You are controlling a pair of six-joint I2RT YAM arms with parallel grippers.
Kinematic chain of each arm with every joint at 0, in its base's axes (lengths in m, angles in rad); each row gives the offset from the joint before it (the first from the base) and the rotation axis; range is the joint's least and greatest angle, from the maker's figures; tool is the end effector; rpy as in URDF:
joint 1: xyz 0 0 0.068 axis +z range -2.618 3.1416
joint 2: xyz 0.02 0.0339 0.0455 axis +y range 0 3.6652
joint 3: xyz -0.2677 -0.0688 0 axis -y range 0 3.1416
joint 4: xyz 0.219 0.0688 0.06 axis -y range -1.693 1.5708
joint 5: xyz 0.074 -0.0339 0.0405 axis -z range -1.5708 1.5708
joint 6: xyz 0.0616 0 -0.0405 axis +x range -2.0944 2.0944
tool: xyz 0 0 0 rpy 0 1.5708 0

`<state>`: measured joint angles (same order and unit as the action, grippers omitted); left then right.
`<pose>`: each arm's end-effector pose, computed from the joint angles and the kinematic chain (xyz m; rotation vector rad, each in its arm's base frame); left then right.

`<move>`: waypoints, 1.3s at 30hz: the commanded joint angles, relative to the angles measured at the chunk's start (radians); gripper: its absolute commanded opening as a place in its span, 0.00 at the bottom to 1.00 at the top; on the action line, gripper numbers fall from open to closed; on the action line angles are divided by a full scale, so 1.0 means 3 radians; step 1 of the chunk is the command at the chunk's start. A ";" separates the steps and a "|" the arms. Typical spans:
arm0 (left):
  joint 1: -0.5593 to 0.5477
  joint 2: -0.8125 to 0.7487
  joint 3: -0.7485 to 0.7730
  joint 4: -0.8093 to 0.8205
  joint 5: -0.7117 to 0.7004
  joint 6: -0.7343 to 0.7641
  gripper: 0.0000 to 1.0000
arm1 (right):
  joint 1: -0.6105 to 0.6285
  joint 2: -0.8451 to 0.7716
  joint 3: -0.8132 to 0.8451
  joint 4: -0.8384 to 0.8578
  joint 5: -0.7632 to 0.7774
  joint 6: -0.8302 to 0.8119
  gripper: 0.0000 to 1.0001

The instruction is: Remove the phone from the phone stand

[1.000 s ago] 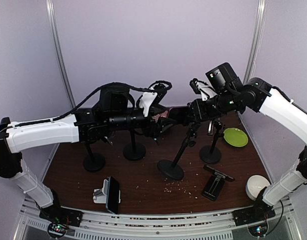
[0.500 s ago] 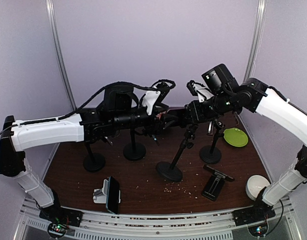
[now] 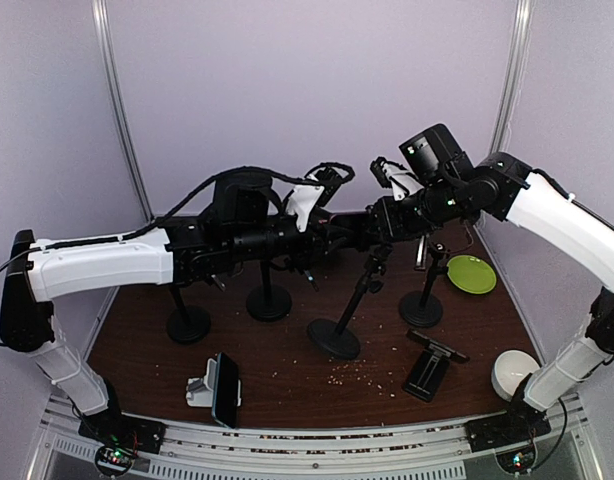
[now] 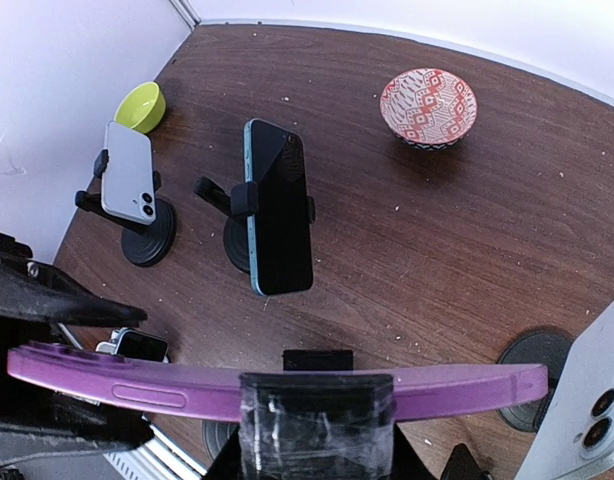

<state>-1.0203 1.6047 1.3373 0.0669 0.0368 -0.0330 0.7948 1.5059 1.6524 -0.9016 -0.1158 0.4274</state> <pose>0.2016 -0.3327 0.3541 0.8965 1.6076 -0.7853 0.2113 0.2255 0.3793 -0.5058 2.3880 0.7208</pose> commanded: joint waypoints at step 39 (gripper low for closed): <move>-0.0006 -0.0258 -0.0128 0.0325 0.0018 -0.0124 0.00 | 0.0010 -0.0201 0.0036 0.0404 -0.0071 -0.0200 0.00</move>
<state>-1.0203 1.5776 1.3067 0.0978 0.0380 -0.0669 0.7956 1.5013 1.6512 -0.8757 -0.1318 0.3660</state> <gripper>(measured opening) 0.086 0.285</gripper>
